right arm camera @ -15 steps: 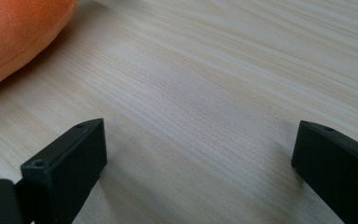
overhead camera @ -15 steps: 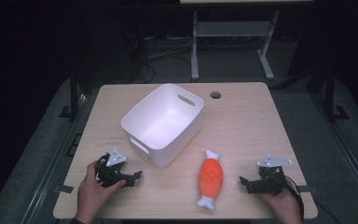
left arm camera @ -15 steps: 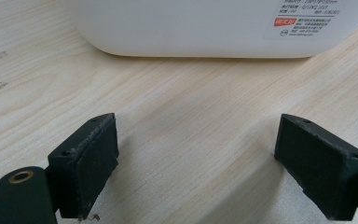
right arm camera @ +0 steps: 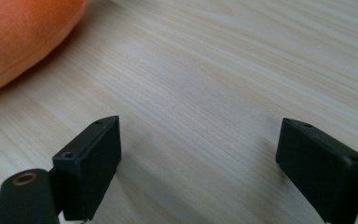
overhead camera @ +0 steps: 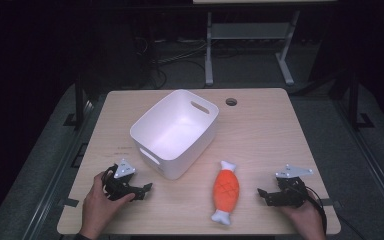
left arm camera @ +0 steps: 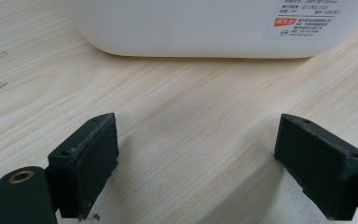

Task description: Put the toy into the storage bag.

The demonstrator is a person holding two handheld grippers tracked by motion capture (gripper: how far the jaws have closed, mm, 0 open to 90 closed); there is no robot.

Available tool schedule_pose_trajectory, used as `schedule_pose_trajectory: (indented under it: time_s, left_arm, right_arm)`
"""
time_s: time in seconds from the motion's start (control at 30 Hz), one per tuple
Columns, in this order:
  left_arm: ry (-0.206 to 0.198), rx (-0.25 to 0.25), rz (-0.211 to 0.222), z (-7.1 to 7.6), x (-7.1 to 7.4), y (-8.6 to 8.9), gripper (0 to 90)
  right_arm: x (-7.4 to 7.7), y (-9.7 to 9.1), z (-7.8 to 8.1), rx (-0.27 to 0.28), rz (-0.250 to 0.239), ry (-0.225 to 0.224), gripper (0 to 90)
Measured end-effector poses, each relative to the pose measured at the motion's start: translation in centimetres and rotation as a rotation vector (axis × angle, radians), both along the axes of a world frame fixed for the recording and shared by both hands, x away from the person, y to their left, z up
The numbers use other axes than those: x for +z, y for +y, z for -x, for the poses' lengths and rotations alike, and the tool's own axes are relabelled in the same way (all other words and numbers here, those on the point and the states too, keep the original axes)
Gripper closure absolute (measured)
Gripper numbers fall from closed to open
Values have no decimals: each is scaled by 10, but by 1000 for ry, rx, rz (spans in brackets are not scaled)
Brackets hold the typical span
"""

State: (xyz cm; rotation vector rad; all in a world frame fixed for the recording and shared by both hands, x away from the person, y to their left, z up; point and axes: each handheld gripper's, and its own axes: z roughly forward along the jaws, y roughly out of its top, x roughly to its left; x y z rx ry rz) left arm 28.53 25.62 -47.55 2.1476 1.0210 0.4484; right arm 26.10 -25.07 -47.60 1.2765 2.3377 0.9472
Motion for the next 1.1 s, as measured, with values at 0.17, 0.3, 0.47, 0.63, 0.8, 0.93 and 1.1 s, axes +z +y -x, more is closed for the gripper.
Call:
schedule_pose_trajectory:
  time_s: [0.17, 0.3, 0.47, 0.63, 0.8, 0.93, 1.1]
  left_arm:
    - [0, 0, 0, 0, 0, 0, 126]
    - [1, 0, 0, 0, 0, 0, 126]
    - [0, 0, 0, 0, 0, 0, 127]
    - [0, 1, 0, 0, 0, 0, 127]
    - [0, 1, 0, 0, 0, 0, 127]
    - [0, 1, 0, 0, 0, 0, 127]
    - [0, 1, 0, 0, 0, 0, 127]
  right_arm:
    - [8, 3, -4, 19, -8, 1, 285]
    - [16, 3, -6, 46, -39, -7, 471]
    - [19, 3, -11, 59, -65, 18, 641]
    - [23, 6, -15, 82, -59, 15, 796]
    - [26, 10, -21, 98, -57, 23, 894]
    - [27, 12, -26, 119, -53, 22, 895]
    - [28, 17, -31, 131, -53, 29, 896]
